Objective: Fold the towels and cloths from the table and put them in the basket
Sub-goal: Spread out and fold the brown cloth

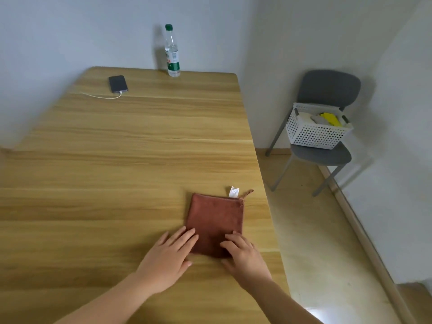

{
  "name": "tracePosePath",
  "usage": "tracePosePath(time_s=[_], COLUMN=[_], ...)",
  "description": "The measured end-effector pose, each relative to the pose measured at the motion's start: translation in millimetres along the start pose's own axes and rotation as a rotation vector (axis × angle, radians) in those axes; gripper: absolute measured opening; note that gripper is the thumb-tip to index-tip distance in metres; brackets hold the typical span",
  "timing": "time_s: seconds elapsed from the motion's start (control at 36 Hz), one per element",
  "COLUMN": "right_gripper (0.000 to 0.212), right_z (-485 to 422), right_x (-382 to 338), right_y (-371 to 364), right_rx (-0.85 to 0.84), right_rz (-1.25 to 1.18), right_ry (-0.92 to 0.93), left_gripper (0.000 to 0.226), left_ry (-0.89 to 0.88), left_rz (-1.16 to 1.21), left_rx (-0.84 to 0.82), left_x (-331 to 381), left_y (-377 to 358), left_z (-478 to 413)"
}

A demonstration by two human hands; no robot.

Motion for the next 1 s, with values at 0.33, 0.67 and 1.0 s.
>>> tracePosePath(time_s=[0.33, 0.67, 1.0], right_gripper=[0.026, 0.058, 0.012], right_z=[43, 70, 37], right_x=[-11, -12, 2], right_y=[20, 32, 29], right_rx=[-0.011, -0.295, -0.039], right_rz=[-0.064, -0.092, -0.533], right_ry=[-0.086, -0.067, -0.529], left_gripper=[0.049, 0.025, 0.003], left_ry=[-0.021, 0.193, 0.522], left_rz=[0.086, 0.401, 0.649], left_rx=[0.059, -0.076, -0.097], left_x=[36, 40, 21], left_y=[24, 22, 32], left_z=[25, 39, 6])
Point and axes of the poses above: each hand's wrist, its own z-axis away from the middle knuckle, its own y-axis out of the back of the hand, x = y × z, the point moved 2 cm from there along -z, towards the middle knuckle, and after that the axes turned 6 degrees about x, right-handed, at the moved point
